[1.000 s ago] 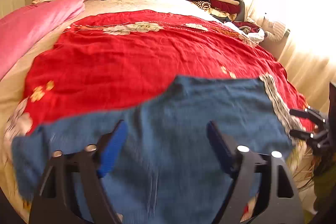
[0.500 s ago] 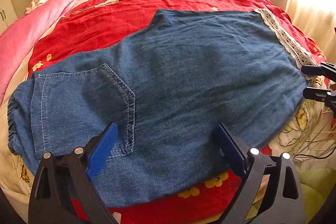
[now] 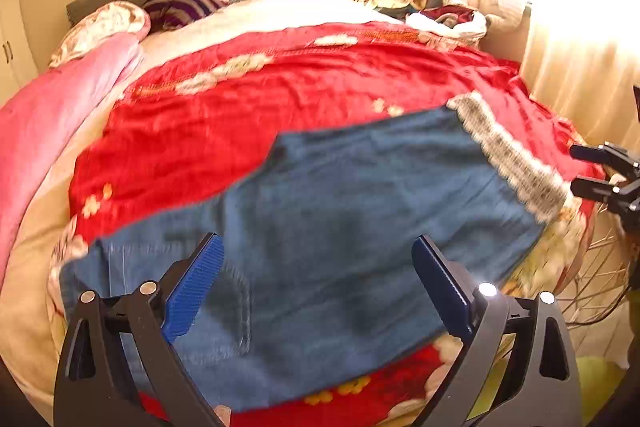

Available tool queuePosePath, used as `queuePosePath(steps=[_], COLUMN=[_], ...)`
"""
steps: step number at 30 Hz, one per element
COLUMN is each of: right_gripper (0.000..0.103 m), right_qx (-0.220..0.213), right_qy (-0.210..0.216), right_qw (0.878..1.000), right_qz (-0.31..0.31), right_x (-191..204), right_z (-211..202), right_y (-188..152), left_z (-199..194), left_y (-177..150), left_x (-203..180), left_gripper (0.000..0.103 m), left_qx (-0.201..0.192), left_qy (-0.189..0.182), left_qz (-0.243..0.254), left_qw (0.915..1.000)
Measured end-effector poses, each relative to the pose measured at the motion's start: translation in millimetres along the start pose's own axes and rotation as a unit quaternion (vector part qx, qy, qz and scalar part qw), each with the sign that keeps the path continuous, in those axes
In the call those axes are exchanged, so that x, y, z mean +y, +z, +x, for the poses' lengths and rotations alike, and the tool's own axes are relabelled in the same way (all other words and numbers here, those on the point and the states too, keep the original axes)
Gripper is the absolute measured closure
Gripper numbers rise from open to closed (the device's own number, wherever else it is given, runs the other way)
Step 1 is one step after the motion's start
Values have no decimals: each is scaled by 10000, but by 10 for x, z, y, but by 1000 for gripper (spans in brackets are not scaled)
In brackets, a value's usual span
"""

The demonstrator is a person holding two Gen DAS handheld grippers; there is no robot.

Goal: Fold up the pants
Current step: 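Grasp the lace hem with the right tool while the left tool grips the denim beside it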

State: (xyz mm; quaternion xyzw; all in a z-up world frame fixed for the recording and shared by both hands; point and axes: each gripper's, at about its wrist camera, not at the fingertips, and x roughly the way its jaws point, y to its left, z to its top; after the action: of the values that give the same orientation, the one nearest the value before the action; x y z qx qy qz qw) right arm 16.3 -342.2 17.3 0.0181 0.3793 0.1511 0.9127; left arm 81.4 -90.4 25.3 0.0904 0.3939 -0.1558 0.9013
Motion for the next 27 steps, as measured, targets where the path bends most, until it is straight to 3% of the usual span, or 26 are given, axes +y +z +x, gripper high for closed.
queuePosePath(steps=[13,20,24,27], right_gripper=[14,14,14,14], right_qx=[-67,0,-20,-30], right_qy=[-113,84,226,262], right_qw=[9994,9985,9970,9952], right_qz=[311,540,743,939], right_x=[-237,-274,-243,-256], right_z=[-30,91,206,273], right_y=[-106,-208,-233,-250], left_z=[335,789,1093,1232], left_y=[756,1026,1117,1158], left_x=[-578,-725,-758,-794], left_gripper=[8,8,8,8], left_qx=[-246,26,346,352], left_qy=[-449,-715,-623,-640], left_qz=[389,524,556,590], left_qw=[9979,9961,9959,9956])
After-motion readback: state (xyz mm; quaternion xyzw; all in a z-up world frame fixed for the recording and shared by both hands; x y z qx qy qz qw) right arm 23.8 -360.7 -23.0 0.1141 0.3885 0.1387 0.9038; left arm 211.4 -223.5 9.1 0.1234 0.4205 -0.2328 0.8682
